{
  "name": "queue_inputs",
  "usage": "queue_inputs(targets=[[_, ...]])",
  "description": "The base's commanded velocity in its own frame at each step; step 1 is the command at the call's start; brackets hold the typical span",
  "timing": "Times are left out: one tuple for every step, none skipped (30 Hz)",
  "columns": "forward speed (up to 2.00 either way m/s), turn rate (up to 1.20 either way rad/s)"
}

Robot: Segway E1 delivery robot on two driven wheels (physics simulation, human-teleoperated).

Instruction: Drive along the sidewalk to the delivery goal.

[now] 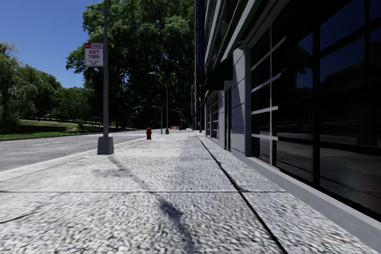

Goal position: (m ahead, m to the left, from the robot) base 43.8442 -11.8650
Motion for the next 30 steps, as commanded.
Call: queue_inputs(targets=[[2.0,0.0],[2.0,0.0],[2.0,0.0],[2.0,0.0],[2.0,0.0],[2.0,0.0],[2.0,0.0],[2.0,0.0],[2.0,0.0],[2.0,0.0],[2.0,0.0],[2.0,0.0],[2.0,0.0],[2.0,0.0],[2.0,0.0],[2.0,0.0],[2.0,0.0],[2.0,0.0],[2.0,0.0],[2.0,0.0],[2.0,0.0],[2.0,0.0],[2.0,0.0],[2.0,0.0],[2.0,0.0],[2.0,0.0],[2.0,0.0],[2.0,0.0],[2.0,0.0],[2.0,0.0]])
